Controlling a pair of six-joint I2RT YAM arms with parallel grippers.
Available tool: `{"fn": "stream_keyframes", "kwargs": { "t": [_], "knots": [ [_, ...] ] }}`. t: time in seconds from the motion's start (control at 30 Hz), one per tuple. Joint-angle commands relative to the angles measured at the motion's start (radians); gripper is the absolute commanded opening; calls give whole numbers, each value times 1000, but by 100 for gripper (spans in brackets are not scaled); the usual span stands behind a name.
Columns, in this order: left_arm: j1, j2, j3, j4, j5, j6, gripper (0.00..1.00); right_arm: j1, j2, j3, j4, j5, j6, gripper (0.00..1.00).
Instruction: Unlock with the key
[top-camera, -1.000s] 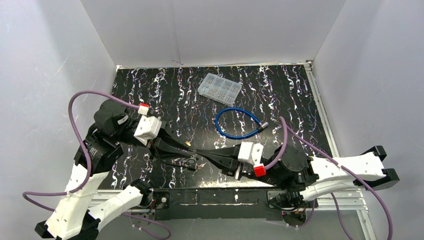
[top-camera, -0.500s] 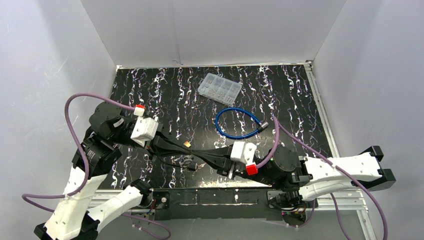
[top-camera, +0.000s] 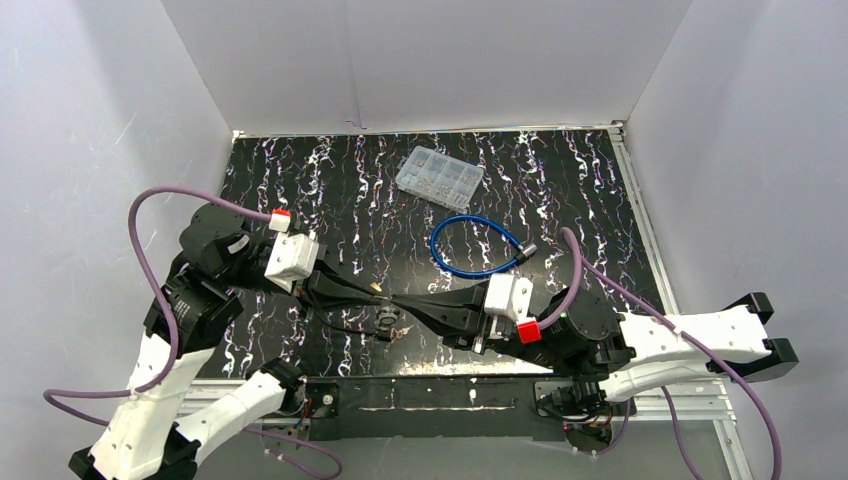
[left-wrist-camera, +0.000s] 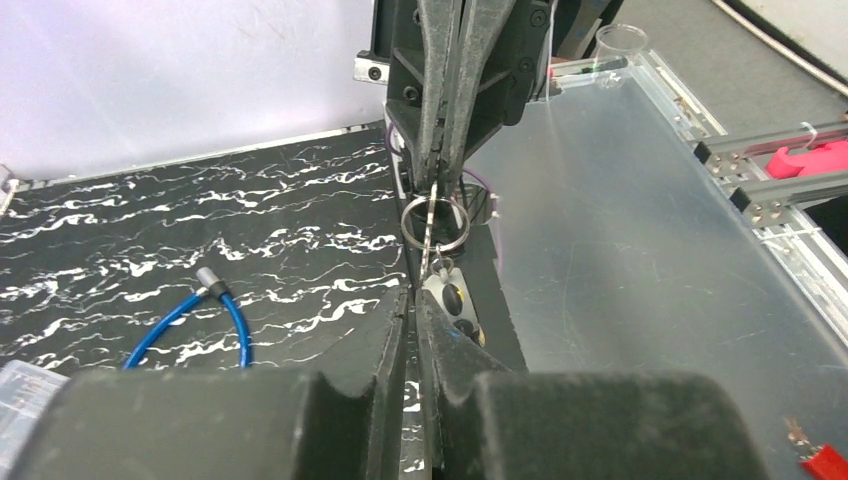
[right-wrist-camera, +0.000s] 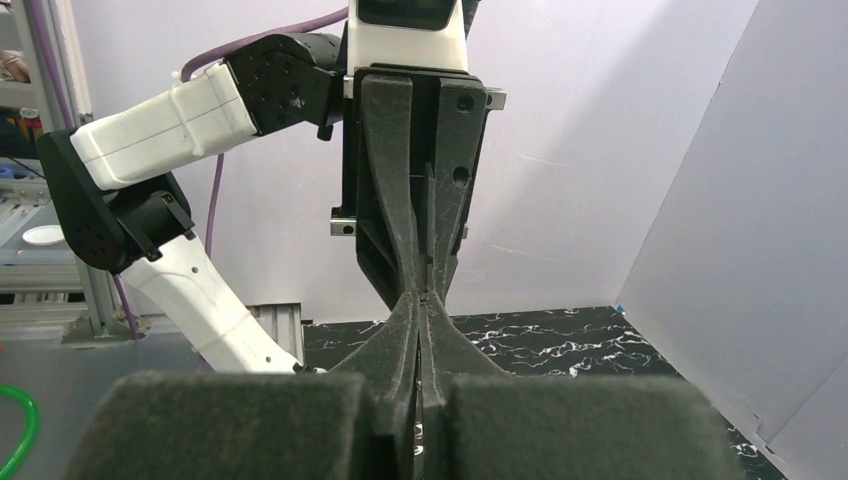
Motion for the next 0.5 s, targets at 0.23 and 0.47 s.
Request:
{"fn": "stream_keyframes", "kwargs": {
  "t": [0.23,0.47],
  "knots": [
    [19,-4,16,45,40,-60,34,2,-6,-11,83,-2,41,1],
    [22,-4,20,50,56,-69,34,2,-5,-11,85,0,40,1]
  ]
}}
